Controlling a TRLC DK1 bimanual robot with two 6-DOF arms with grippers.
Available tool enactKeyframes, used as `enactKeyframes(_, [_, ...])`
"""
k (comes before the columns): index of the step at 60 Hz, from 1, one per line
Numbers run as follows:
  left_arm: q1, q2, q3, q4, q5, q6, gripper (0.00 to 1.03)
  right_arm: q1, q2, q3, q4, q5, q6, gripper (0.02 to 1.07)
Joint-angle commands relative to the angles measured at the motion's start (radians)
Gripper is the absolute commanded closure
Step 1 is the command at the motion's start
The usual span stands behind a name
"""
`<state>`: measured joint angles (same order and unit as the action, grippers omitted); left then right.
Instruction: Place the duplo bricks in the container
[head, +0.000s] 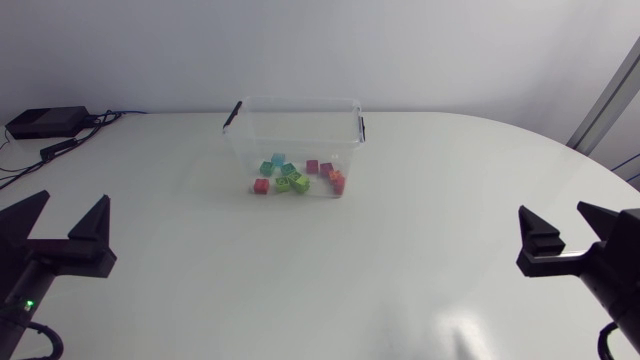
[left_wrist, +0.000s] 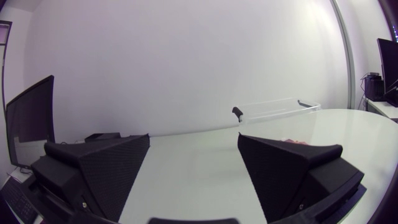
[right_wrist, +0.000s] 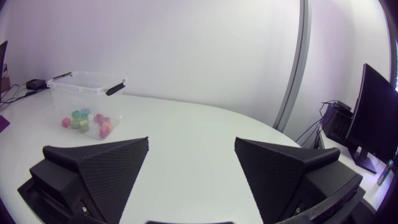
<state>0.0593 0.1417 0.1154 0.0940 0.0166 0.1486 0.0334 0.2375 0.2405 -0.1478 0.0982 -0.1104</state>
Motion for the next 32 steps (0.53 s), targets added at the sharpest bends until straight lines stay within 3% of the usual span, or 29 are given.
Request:
enactKeyframes(1, [-0.014,-0.029,-0.037,-0.014,-0.009,-0.051,0.05,-0.011,-0.046,-0.058,0.037,-0.017,0.036,0.07])
enactKeyframes(32, [-0.059,-0.142,-0.115,-0.094,-0.017,-0.149,0.05,-0.033,-0.237,-0.241,0.148,-0.098,0.110,0.07])
